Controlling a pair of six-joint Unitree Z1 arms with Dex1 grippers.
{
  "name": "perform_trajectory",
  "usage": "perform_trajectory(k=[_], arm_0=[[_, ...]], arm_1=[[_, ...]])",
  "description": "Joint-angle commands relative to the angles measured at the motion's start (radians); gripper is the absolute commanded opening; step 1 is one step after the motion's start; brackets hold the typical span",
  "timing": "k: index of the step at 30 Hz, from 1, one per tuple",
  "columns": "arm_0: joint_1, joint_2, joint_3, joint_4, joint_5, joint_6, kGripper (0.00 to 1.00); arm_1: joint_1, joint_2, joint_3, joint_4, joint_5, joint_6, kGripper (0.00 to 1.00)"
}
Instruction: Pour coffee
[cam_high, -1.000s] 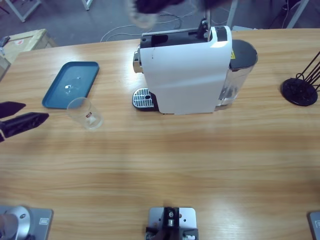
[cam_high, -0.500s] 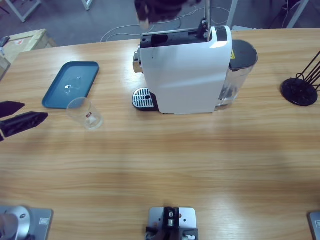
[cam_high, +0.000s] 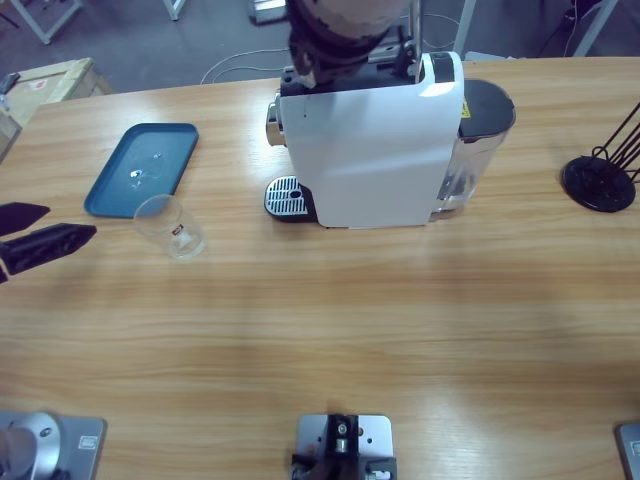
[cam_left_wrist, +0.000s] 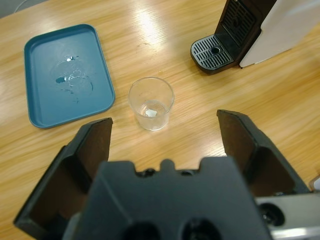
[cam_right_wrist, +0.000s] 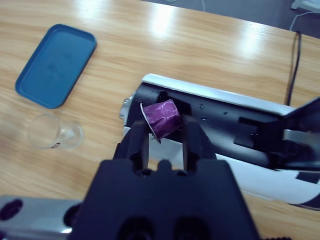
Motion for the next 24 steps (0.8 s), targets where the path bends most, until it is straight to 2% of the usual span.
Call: perform_trajectory(k=[1,15,24], arm_0=[[-0.01,-0.015,0.034,-0.011,0.014,0.008,0.885],[-0.011,-0.023,0.036,-0.011,0.013,0.008,0.885],[-0.01,-0.02,0.036,-0.011,0.011,0.008,0.885]], arm_1=[[0.02,0.072,0.0,0.019,-0.036,0.028,0.163],[0.031,0.098,-0.022,0.032,-0.047,0.038,0.163],[0.052,0.078,-0.056,0.058,-0.231,0.103,0.163]])
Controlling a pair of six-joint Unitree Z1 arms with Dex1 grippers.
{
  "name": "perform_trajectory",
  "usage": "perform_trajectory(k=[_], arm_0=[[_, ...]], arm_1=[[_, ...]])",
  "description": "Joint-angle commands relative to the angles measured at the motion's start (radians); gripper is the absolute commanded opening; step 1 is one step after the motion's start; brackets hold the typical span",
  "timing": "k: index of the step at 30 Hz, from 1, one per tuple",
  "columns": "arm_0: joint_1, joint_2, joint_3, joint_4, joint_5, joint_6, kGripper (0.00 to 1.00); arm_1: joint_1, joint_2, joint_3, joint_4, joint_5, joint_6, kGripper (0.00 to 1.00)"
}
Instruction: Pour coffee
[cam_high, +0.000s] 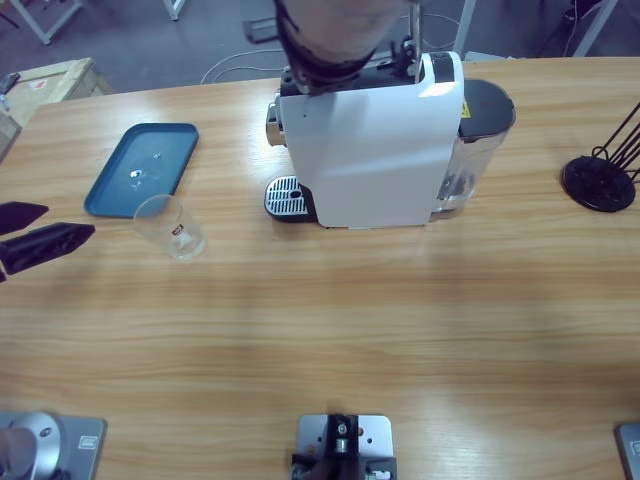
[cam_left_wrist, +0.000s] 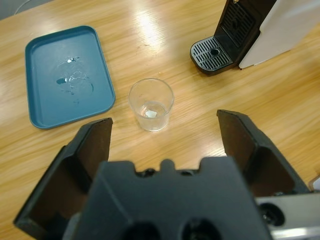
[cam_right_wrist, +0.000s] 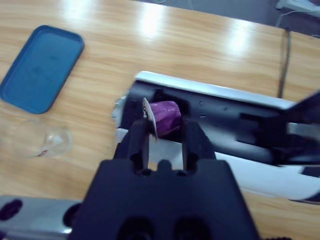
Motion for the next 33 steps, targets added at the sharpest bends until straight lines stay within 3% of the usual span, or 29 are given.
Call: perform_trajectory(k=[1,10,33], arm_0=[[-0.01,-0.013,0.036,-0.01,0.011,0.008,0.885],[-0.011,-0.016,0.036,-0.01,0.01,0.008,0.885],[-0.011,-0.017,0.037,-0.01,0.012,0.008,0.885]], arm_1=[[0.03,0.034,-0.037,0.015,-0.155,0.07,0.163],[0.079,0.035,-0.144,-0.033,-0.2,0.113,0.164],[0.136,0.131,-0.145,0.203,-0.205,0.279,0.163]])
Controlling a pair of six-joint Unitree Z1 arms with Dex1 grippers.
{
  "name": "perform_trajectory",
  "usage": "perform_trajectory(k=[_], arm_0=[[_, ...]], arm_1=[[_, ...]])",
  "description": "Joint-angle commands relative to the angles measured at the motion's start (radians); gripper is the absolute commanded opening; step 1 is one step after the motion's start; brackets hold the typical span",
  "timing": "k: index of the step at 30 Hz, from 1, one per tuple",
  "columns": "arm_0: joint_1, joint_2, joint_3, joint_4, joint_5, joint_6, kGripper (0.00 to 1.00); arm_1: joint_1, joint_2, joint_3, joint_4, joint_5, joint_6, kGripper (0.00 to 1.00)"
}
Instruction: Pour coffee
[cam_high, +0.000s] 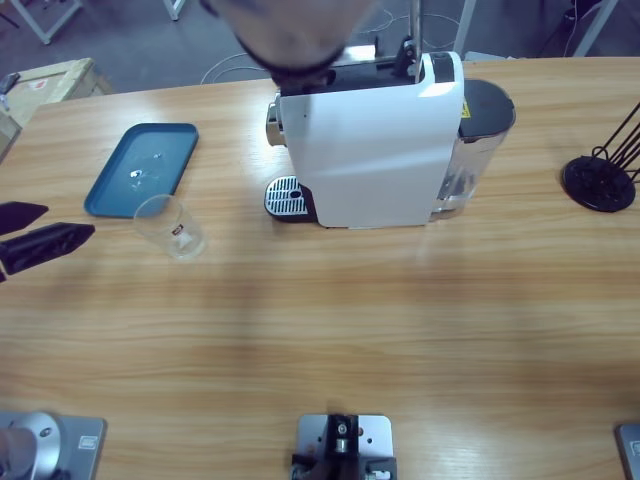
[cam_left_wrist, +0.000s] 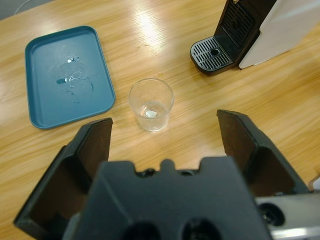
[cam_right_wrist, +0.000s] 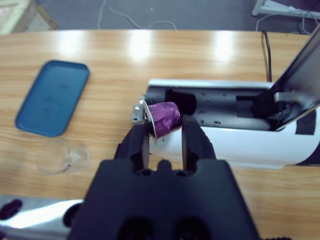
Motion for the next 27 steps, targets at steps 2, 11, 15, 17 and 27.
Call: perform_trajectory(k=[2,11,15,17,27], arm_0=[[-0.011,-0.015,0.036,-0.01,0.011,0.008,0.885],[-0.011,-0.015,0.036,-0.01,0.009,0.008,0.885],[-0.011,-0.015,0.036,-0.01,0.009,0.008,0.885],[-0.011,-0.013,0.036,-0.01,0.009,0.008,0.885],[-0.011,-0.013,0.036,-0.01,0.011,0.008,0.885]], arm_1=[[0.009,0.085,-0.018,0.054,-0.021,0.032,0.163],[0.009,0.139,-0.127,0.14,-0.049,0.026,0.163],[-0.008,0.139,-0.127,0.169,-0.057,0.035,0.163],[-0.011,0.139,-0.127,0.17,-0.06,0.035,0.168],[-0.02,0.168,-0.14,0.171,-0.054,0.041,0.168]])
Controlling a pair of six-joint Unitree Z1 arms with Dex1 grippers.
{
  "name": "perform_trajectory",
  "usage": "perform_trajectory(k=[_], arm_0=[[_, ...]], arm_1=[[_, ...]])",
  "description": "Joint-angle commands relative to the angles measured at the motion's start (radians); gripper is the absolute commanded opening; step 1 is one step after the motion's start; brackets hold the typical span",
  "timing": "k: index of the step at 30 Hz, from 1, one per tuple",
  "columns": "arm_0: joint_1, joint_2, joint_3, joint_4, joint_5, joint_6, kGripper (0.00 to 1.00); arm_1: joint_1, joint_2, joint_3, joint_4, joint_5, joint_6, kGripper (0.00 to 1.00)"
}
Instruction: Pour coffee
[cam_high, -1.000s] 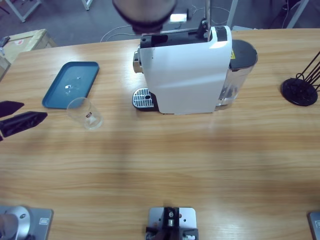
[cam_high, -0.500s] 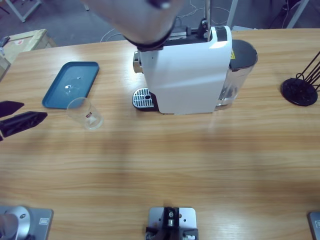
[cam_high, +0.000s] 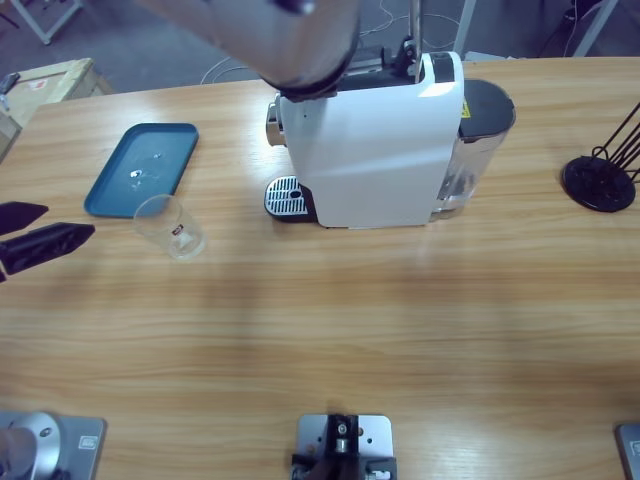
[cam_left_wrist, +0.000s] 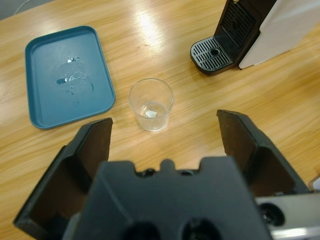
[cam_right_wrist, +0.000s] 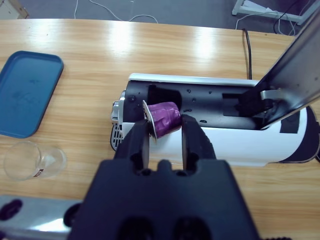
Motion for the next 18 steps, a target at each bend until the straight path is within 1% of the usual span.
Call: perform_trajectory(k=[1,13,18], arm_0=[[-0.011,-0.013,0.036,-0.01,0.011,0.008,0.885],[-0.011,-0.011,0.036,-0.01,0.011,0.008,0.885],[-0.011,-0.01,0.036,-0.01,0.011,0.008,0.885]], arm_1=[[-0.019,0.095,-0.019,0.014,-0.01,0.02,0.168],[-0.056,0.112,-0.041,0.028,-0.007,0.015,0.168],[-0.056,0.156,-0.141,0.073,0.0,0.002,0.168]])
